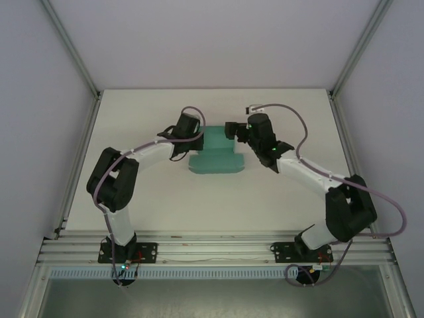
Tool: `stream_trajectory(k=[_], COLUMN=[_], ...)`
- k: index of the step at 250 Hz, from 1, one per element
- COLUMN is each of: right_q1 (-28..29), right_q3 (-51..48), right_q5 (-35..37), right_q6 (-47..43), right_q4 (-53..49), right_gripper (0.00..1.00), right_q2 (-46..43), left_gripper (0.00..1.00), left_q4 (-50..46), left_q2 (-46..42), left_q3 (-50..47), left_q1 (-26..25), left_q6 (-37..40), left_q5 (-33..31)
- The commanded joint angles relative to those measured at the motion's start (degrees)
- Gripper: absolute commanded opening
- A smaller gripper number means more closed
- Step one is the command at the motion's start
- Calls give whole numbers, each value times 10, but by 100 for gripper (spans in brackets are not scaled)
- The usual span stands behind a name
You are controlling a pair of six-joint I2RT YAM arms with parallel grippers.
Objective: Assemble paper box
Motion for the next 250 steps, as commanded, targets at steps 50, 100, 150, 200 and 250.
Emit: stream_trajectory(k=[50, 100, 150, 200, 250], right_q1=[-60, -76, -89, -95, -97], right_q3=[-51, -94, -100, -101, -107], right_q5=[39, 50, 56, 55, 62], right_q6=[68, 84, 82, 81, 84], right_q4=[-218, -253, -266, -261, -257], right_gripper=[100, 100, 100, 100, 100], right_q2=[-95, -143, -154, -152, -149], left_gripper=[0, 0, 0, 0, 0], left_q4=[-327, -402, -390, -354, -329], left_q2=[29, 63, 121, 224, 296], left_q3=[160, 190, 213, 268, 285], left_q1=[-49, -91, -125, -149, -172], left_q6=[458, 506, 508, 480, 489], left_q5=[103, 9, -93, -229, -282])
